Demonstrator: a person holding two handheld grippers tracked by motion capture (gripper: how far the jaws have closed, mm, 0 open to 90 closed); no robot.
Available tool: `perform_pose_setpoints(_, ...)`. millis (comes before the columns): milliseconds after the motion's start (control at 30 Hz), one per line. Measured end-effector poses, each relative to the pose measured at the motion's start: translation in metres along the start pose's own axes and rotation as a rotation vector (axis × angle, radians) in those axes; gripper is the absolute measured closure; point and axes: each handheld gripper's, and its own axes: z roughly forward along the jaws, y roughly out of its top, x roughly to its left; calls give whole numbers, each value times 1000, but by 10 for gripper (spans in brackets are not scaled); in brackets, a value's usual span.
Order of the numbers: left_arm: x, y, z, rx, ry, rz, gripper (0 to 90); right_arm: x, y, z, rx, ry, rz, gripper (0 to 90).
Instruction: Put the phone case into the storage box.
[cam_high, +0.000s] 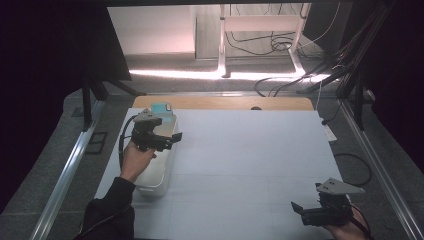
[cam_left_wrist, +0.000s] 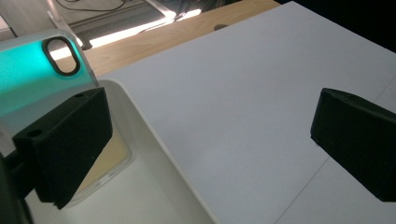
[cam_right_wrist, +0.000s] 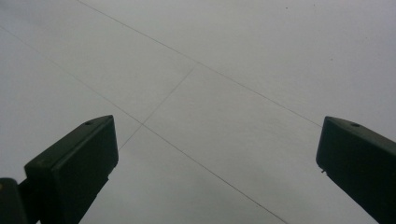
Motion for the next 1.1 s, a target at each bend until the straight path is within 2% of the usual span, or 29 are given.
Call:
perform_pose_setpoints(200,-3,-6,-4,-16,-10,15,0,0,0,0,-1,0,2,0)
perform_pose_setpoints(400,-7,-10,-10,-26,3,12,0,-1,0,0,-6,-1,7,0)
perform_pose_setpoints(800,-16,-21,-22,-10,9,17,0,-1,0,-1,-10,0,6,0)
perform_pose_setpoints(1100,-27,-27,-34,-19,4,22,0,-1,0,-1,-10,-2,9,0)
